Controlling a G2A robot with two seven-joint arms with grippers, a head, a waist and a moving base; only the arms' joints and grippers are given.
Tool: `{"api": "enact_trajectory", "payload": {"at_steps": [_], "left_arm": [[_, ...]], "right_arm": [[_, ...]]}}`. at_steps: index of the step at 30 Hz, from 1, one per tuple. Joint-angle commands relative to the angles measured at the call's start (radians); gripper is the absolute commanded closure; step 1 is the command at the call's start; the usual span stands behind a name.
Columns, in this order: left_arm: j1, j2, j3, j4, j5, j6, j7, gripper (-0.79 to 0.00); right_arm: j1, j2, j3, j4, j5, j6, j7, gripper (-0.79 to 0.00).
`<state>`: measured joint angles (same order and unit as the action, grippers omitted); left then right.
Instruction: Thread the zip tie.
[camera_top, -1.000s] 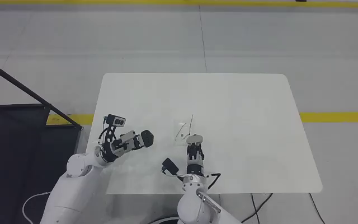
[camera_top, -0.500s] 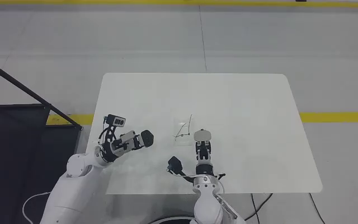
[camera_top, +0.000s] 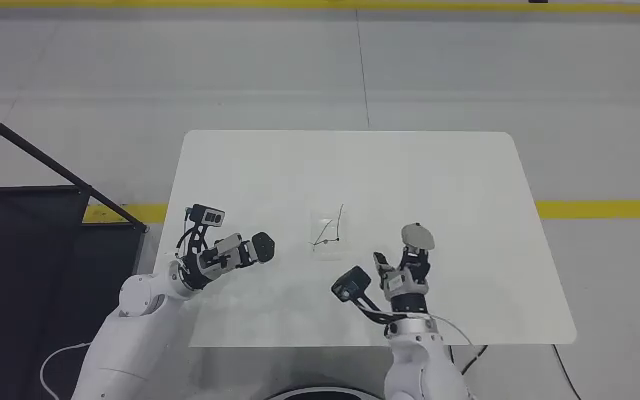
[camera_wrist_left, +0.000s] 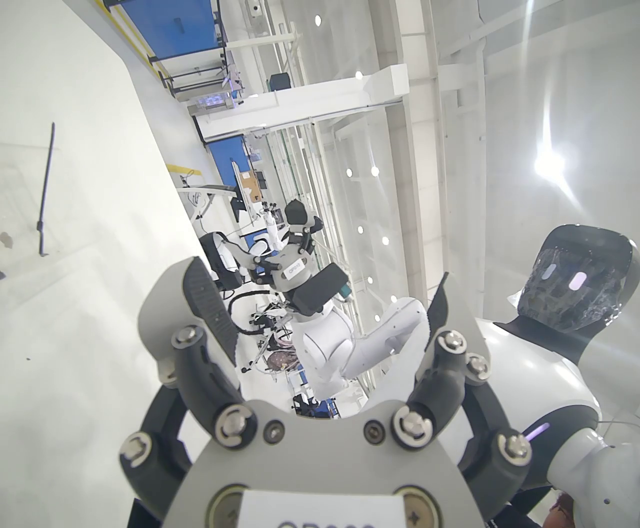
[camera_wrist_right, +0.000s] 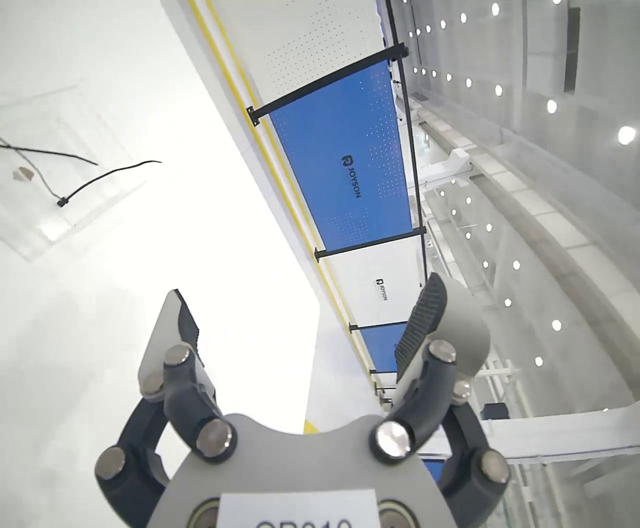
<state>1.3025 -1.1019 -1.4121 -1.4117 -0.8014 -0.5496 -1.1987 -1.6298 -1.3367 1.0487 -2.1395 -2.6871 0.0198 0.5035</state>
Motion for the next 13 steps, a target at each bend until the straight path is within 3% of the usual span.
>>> {"api": "enact_trajectory", "payload": {"at_steps": [1,6,13], "left_arm": [[0.000,0.000,0.000,0.000,0.000,0.000,0.000,-0.785],[0.000,0.000,0.000,0.000,0.000,0.000,0.000,-0.785],[0.000,0.000,0.000,0.000,0.000,0.000,0.000,-0.785]], "right_arm": [[-0.009,0.002,0.033,-0.012,0.064,0.015,-0.045,-0.785],[-0.028,0.006,0.119,-0.040,0.213,0.029,-0.124,-0.785],[-0.029,0.006,0.119,-0.040,0.213,0.029,-0.124,-0.784]]}}
